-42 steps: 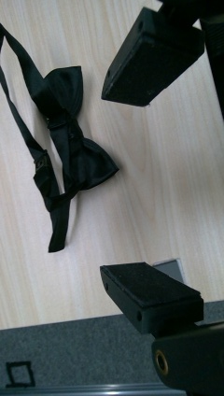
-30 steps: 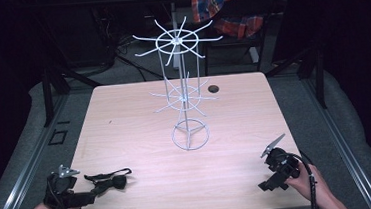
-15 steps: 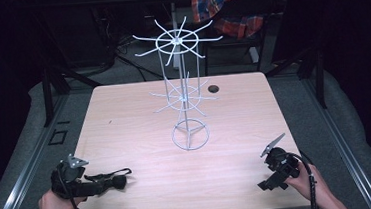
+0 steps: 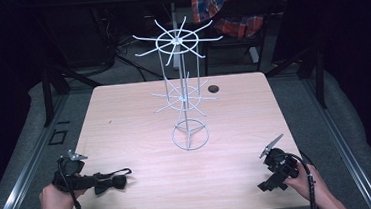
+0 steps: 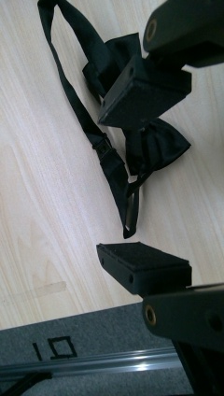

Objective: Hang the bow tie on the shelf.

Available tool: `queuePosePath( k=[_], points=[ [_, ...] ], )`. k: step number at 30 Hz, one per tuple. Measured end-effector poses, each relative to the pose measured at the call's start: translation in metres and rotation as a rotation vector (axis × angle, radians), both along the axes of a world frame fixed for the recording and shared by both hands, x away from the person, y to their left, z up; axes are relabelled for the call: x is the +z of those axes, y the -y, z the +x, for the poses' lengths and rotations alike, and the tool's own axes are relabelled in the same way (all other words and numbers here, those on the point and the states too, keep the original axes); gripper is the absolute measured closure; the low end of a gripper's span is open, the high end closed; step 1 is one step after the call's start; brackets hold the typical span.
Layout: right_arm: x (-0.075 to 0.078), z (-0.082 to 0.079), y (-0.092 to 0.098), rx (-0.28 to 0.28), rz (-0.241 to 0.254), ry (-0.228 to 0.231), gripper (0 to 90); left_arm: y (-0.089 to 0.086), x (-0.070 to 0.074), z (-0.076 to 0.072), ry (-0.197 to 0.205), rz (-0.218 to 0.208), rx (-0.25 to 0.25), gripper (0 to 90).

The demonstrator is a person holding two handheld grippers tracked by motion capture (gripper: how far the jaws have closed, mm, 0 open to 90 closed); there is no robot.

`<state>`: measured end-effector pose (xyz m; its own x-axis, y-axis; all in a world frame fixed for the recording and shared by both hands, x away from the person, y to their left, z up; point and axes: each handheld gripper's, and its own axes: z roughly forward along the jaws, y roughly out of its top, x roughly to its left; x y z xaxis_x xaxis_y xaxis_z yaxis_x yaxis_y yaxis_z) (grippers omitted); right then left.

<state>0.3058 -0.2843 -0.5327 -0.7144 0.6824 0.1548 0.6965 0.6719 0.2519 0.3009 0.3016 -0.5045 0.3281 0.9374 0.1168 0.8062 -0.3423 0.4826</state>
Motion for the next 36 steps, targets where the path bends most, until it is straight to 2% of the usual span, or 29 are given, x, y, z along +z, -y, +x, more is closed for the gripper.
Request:
queuePosePath(
  k=[4,6,8,9,10,11,12,13,14,15,17,20,21,26,28,33,36],
  points=[
    [0.001,-0.001,0.000,0.006,-0.005,0.004,14.8,0.003,-0.001,0.003,-0.004,-0.005,-0.021,37.6],
    [0.000,-0.001,-0.002,-0.004,0.010,0.005,14.8,0.007,-0.001,0.006,-0.007,-0.001,-0.047,38.8],
    [-0.001,0.000,-0.001,-0.006,0.010,-0.002,14.8,0.012,-0.002,0.011,-0.032,0.011,-0.055,39.4],
    [-0.001,0.000,-0.001,-0.006,0.010,-0.002,14.8,0.012,-0.002,0.011,-0.032,0.011,-0.055,39.6],
    [0.000,0.002,0.000,0.030,-0.017,-0.022,14.8,0.015,-0.005,0.015,-0.051,0.010,-0.072,40.5],
    [-0.002,0.000,-0.001,-0.001,0.006,-0.011,14.8,0.017,-0.006,0.017,-0.058,0.016,-0.083,41.0],
    [-0.002,0.000,-0.001,-0.001,0.006,-0.011,14.8,0.017,-0.006,0.017,-0.058,0.016,-0.083,41.2],
    [-0.003,-0.001,-0.002,-0.008,0.014,-0.009,14.8,0.021,-0.007,0.019,-0.071,0.017,-0.107,42.2],
    [-0.003,-0.001,-0.002,-0.008,0.014,-0.009,14.8,0.021,-0.007,0.019,-0.071,0.017,-0.107,42.8],
    [-0.001,0.000,-0.001,0.002,-0.005,-0.003,14.8,0.025,-0.009,0.021,-0.080,0.016,-0.131,43.5],
    [-0.001,0.000,-0.001,-0.004,0.008,-0.003,14.8,0.029,-0.009,0.021,-0.088,0.018,-0.158,45.4],
    [-0.001,0.001,0.000,0.007,-0.002,-0.012,14.8,0.032,-0.010,0.021,-0.095,0.019,-0.179,48.1],
    [-0.003,0.000,-0.001,-0.008,0.007,-0.005,14.8,0.034,-0.012,0.021,-0.104,0.025,-0.193,48.9],
    [-0.002,0.000,-0.001,0.006,0.002,-0.015,14.8,0.039,-0.014,0.024,-0.119,0.038,-0.220,54.3],
    [-0.002,0.000,-0.001,-0.004,0.008,-0.005,14.8,0.045,-0.017,0.030,-0.142,0.060,-0.251,57.0],
    [-0.001,0.000,0.001,-0.004,-0.003,-0.005,14.8,0.051,-0.020,0.033,-0.168,0.070,-0.298,60.2],
    [-0.001,0.000,0.001,-0.004,0.001,-0.004,14.8,0.050,-0.020,0.033,-0.175,0.073,-0.299,61.0]
  ],
)
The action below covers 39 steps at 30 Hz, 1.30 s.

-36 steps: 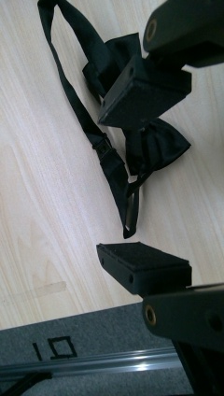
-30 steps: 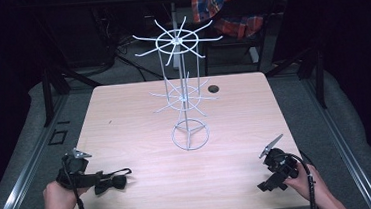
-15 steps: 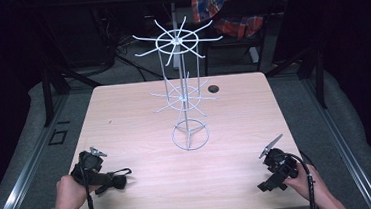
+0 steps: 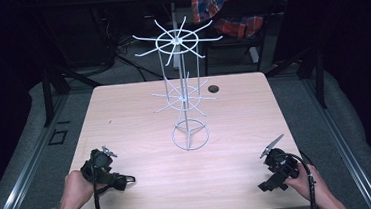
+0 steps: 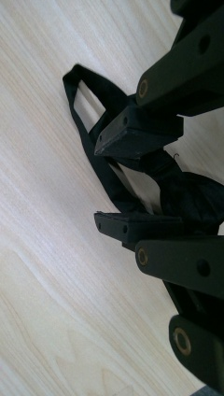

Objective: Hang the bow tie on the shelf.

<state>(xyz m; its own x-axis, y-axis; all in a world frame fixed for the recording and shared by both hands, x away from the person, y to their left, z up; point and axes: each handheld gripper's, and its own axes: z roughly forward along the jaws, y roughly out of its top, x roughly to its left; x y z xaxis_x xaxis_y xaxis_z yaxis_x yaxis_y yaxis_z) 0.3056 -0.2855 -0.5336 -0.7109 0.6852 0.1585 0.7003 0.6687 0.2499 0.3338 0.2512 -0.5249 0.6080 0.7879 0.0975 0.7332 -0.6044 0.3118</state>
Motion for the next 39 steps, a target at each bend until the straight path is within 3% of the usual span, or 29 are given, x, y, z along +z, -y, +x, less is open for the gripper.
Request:
queuePosePath(
  k=[10,14,20,30,34,35,39],
  points=[
    [0.000,0.000,-0.001,0.002,-0.004,0.003,14.8,0.000,-0.009,0.002,-0.047,0.061,-0.015,59.9],
    [0.000,-0.001,-0.001,-0.004,0.013,0.004,14.8,-0.009,-0.003,0.003,-0.003,0.023,0.061,56.4],
    [0.000,0.000,-0.001,0.007,0.001,0.000,14.8,-0.010,-0.010,0.005,-0.048,0.049,0.090,49.7],
    [0.000,-0.001,-0.002,0.004,0.009,-0.001,14.8,-0.013,-0.019,0.009,-0.094,0.064,0.095,49.1],
    [-0.001,-0.001,-0.002,-0.004,0.017,0.000,14.8,-0.014,-0.021,0.013,-0.101,0.060,0.097,51.5],
    [0.000,0.000,-0.001,0.009,-0.005,0.001,14.8,-0.015,-0.021,0.014,-0.103,0.056,0.096,51.5],
    [-0.001,0.000,-0.001,0.005,0.003,0.000,14.8,-0.014,-0.021,0.013,-0.104,0.033,0.080,64.0]
  ],
)
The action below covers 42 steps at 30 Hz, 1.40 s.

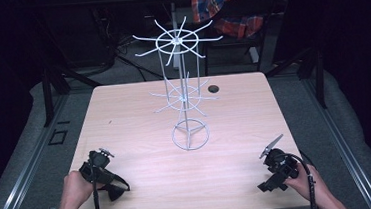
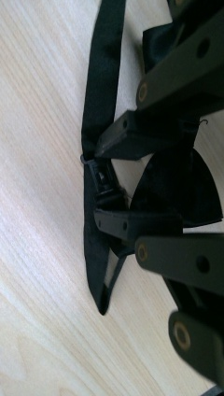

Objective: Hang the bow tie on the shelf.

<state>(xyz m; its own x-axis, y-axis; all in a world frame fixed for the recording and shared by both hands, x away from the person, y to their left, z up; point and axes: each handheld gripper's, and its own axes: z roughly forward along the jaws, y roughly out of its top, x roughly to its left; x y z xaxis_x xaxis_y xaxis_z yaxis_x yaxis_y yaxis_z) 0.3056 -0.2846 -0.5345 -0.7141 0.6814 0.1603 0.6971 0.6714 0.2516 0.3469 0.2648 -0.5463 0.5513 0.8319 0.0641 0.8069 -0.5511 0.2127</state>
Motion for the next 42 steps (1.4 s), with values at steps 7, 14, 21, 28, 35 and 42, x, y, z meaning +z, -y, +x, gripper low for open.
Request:
queuePosePath(
  k=[7,14,21,28,35,42],
  points=[
    [-0.001,-0.001,-0.001,-0.009,0.013,-0.003,14.8,0.003,-0.001,0.001,0.011,0.003,-0.022,84.3],
    [0.000,0.000,0.000,0.000,0.000,-0.003,14.8,0.000,0.003,0.000,0.051,-0.004,-0.010,82.8],
    [0.001,-0.001,0.001,-0.010,0.013,0.001,14.8,0.006,0.008,-0.004,0.051,-0.026,-0.069,59.8],
    [0.001,0.000,0.001,0.000,0.007,-0.007,14.8,0.013,0.003,-0.004,0.042,-0.021,-0.126,50.0],
    [0.001,0.000,0.001,0.000,-0.001,0.000,14.8,0.017,0.002,-0.003,0.027,-0.055,-0.165,47.5],
    [0.002,0.000,0.002,-0.007,0.002,0.002,14.8,0.019,0.006,-0.010,-0.011,-0.080,-0.221,45.5]
  ],
)
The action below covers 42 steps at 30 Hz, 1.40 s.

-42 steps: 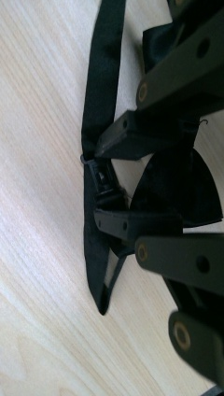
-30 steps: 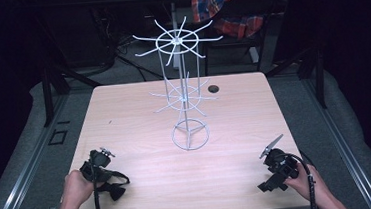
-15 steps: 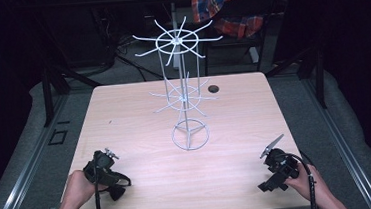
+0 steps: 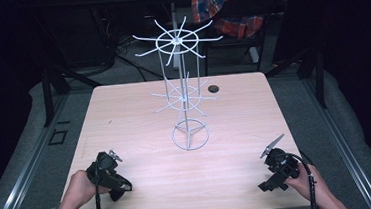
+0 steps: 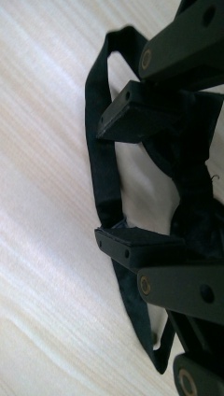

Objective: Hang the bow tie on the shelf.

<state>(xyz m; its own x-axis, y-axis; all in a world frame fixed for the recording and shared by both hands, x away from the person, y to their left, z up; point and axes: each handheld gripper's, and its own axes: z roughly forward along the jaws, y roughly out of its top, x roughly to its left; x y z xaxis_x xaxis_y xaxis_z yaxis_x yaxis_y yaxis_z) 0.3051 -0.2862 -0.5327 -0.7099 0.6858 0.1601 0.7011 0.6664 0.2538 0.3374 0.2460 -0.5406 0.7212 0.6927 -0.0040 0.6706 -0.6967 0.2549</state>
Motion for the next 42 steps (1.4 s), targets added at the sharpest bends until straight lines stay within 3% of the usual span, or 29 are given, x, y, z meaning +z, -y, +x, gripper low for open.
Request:
queuePosePath(
  k=[3,8,12,16,23,29,34,39,42],
  points=[
    [0.000,0.000,0.000,0.001,0.002,-0.001,14.8,0.000,0.001,-0.002,0.001,0.013,-0.015,43.3],
    [0.000,0.000,0.000,-0.001,0.011,-0.003,14.8,0.002,-0.002,0.000,0.018,0.061,0.001,38.1],
    [-0.001,0.000,-0.001,-0.003,0.011,-0.001,14.8,0.007,-0.006,0.005,0.025,0.066,0.020,38.8],
    [-0.002,0.001,-0.001,0.001,-0.005,-0.008,14.8,0.007,-0.007,0.011,0.028,0.069,0.048,45.2],
    [-0.002,0.001,0.000,0.000,0.003,-0.014,14.8,0.002,-0.008,0.015,-0.011,0.001,0.086,52.3],
    [-0.002,0.001,-0.001,0.010,-0.003,-0.010,14.8,-0.001,-0.008,0.016,0.006,-0.007,0.099,68.8],
    [-0.002,0.000,-0.001,0.006,-0.003,-0.006,14.8,-0.001,-0.007,0.020,0.014,-0.001,0.110,81.8],
    [-0.002,0.000,-0.001,0.003,-0.001,-0.010,14.8,-0.001,-0.007,0.021,0.021,0.001,0.127,85.4],
    [-0.002,0.001,-0.001,0.006,0.000,-0.009,14.8,-0.004,-0.005,0.020,0.050,0.036,0.136,87.7]
  ],
)
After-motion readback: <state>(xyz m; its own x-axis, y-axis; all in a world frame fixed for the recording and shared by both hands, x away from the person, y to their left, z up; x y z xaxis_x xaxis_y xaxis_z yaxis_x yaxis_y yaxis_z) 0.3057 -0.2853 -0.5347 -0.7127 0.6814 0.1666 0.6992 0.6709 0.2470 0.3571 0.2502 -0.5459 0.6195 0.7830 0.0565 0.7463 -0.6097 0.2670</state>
